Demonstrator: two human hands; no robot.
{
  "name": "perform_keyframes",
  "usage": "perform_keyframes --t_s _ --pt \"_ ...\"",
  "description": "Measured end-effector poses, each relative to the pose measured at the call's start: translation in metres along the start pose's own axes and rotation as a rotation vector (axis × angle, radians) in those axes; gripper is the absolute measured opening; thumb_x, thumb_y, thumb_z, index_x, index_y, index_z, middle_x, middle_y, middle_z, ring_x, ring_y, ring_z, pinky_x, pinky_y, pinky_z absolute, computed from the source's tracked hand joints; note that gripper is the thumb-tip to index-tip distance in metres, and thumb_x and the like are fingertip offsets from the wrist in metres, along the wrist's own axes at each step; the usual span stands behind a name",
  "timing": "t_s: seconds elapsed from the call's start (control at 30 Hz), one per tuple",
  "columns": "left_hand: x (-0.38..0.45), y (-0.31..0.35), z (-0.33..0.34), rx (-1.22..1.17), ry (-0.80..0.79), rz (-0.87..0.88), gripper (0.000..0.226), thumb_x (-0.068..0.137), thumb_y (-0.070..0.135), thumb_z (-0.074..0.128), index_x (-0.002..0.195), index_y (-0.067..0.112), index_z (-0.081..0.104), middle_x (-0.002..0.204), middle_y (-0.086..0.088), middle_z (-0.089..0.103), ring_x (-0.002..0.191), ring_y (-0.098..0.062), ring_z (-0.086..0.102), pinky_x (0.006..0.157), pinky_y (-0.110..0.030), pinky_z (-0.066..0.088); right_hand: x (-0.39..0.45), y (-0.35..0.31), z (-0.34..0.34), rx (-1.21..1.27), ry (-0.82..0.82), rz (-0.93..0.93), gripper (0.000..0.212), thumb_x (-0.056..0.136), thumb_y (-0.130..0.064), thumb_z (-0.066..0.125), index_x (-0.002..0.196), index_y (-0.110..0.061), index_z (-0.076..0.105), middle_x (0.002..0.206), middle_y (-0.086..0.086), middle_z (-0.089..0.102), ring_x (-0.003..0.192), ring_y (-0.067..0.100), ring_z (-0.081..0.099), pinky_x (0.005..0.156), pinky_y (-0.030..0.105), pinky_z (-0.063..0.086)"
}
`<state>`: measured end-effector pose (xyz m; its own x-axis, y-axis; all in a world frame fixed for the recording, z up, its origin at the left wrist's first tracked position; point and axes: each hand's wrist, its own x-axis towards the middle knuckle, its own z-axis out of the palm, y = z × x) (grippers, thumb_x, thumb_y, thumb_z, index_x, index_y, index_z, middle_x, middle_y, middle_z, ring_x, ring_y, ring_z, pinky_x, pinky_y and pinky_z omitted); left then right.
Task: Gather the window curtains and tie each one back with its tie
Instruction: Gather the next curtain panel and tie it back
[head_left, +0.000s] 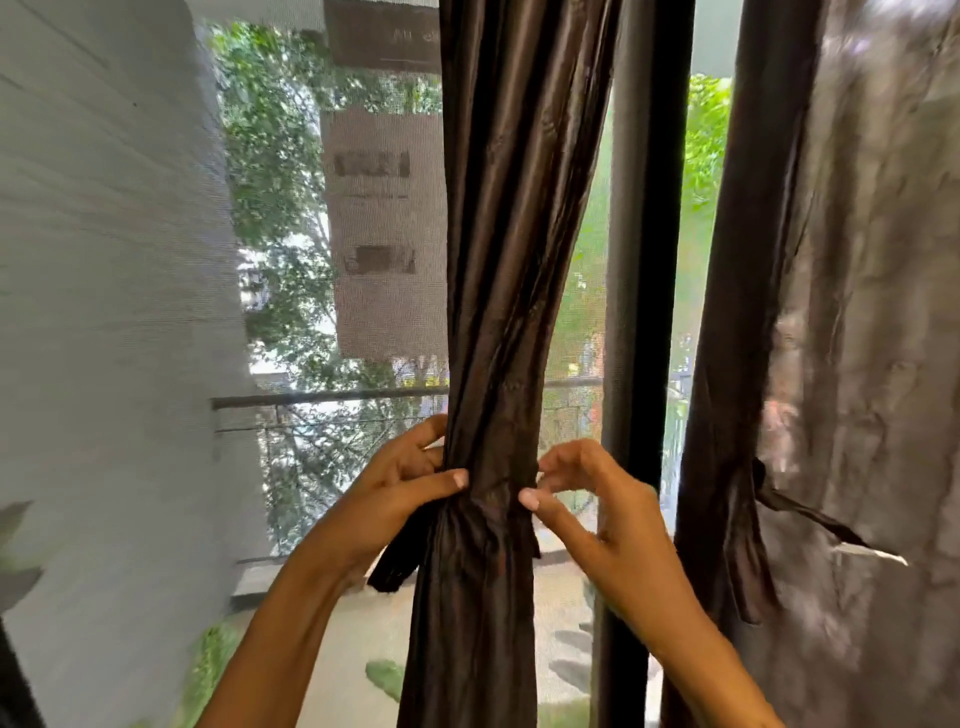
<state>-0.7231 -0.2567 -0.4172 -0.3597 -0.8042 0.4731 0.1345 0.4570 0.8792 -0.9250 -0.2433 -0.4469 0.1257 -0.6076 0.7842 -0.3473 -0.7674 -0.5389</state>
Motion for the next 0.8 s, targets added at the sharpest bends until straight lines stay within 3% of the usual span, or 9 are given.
perform_keyframes --t_s 0.07,0.13,0.23,0.33,0.47,0.6,0.7,0.8 --pt "0.001 0.000 0.001 0.058 0.033 0.002 0.045 0.081 0.007 0.061 0.125 0.015 0.055 0.109 -0.014 0.070 0.100 -0.028 0.068 0.081 -0.029 0.054 0.002 0.004 -0.005 -0.003 0.074 -0.018 0.015 0.081 -0.024 0.075 0.089 -0.026 0.062 0.078 -0.013 0.067 0.079 0.006 0.067 0.073 0.020 0.052" --pt "0.001 0.003 0.001 0.080 0.027 0.010 0.046 0.083 0.005 0.060 0.127 0.015 0.054 0.110 -0.015 0.070 0.100 -0.028 0.068 0.081 -0.028 0.054 0.005 0.007 -0.010 0.033 0.089 0.006 0.024 0.081 -0.021 0.074 0.102 -0.028 0.064 0.077 -0.009 0.067 0.077 0.008 0.068 0.072 0.016 0.052" --pt "0.000 0.008 0.004 0.044 -0.049 0.012 0.046 0.083 0.002 0.061 0.125 0.021 0.058 0.110 -0.014 0.070 0.101 -0.026 0.068 0.082 -0.027 0.053 0.012 0.011 -0.013 0.011 -0.079 0.012 0.042 0.084 -0.022 0.068 0.121 -0.039 0.054 0.101 -0.015 0.066 0.099 0.002 0.063 0.085 0.019 0.051" --pt "0.001 0.010 0.008 0.052 -0.094 -0.002 0.047 0.083 0.001 0.061 0.123 0.026 0.060 0.110 -0.012 0.070 0.101 -0.024 0.067 0.084 -0.027 0.052 0.014 0.009 -0.011 0.028 -0.212 -0.064 0.036 0.088 -0.028 0.061 0.122 -0.038 0.053 0.119 -0.027 0.059 0.113 -0.003 0.055 0.095 0.018 0.044" --pt "0.002 0.010 0.006 0.090 -0.083 -0.013 0.048 0.085 0.000 0.060 0.129 0.020 0.053 0.112 -0.013 0.069 0.104 -0.026 0.066 0.085 -0.029 0.052 0.011 0.007 -0.013 -0.033 -0.107 -0.094 0.026 0.086 -0.022 0.066 0.105 -0.039 0.060 0.101 -0.027 0.065 0.099 -0.005 0.061 0.087 0.020 0.048" --pt "0.001 0.005 0.005 0.259 0.071 0.004 0.039 0.090 0.000 0.057 0.126 0.013 0.051 0.108 -0.015 0.070 0.101 -0.029 0.067 0.090 -0.037 0.054 0.008 -0.003 -0.026 -0.140 -0.009 -0.047 0.020 0.085 -0.035 0.065 0.097 -0.040 0.050 0.089 -0.025 0.064 0.084 -0.003 0.063 0.066 0.020 0.049" --pt "0.005 0.002 0.021 0.510 0.245 0.071 0.027 0.088 0.002 0.062 0.111 0.014 0.057 0.087 -0.019 0.069 0.083 -0.031 0.067 0.084 -0.041 0.052 0.010 -0.020 -0.026 -0.030 -0.031 -0.055 0.012 0.083 -0.033 0.067 0.088 -0.034 0.056 0.084 -0.020 0.065 0.083 -0.002 0.064 0.068 0.014 0.046" --pt "0.006 0.002 0.031 0.725 0.396 0.098 0.018 0.081 0.009 0.070 0.089 0.022 0.061 0.062 0.001 0.060 0.055 -0.003 0.055 0.058 -0.016 0.044 0.014 -0.035 -0.017 0.145 -0.107 0.021 0.007 0.080 -0.024 0.073 0.080 -0.030 0.069 0.078 -0.014 0.069 0.076 0.006 0.066 0.065 0.027 0.048"
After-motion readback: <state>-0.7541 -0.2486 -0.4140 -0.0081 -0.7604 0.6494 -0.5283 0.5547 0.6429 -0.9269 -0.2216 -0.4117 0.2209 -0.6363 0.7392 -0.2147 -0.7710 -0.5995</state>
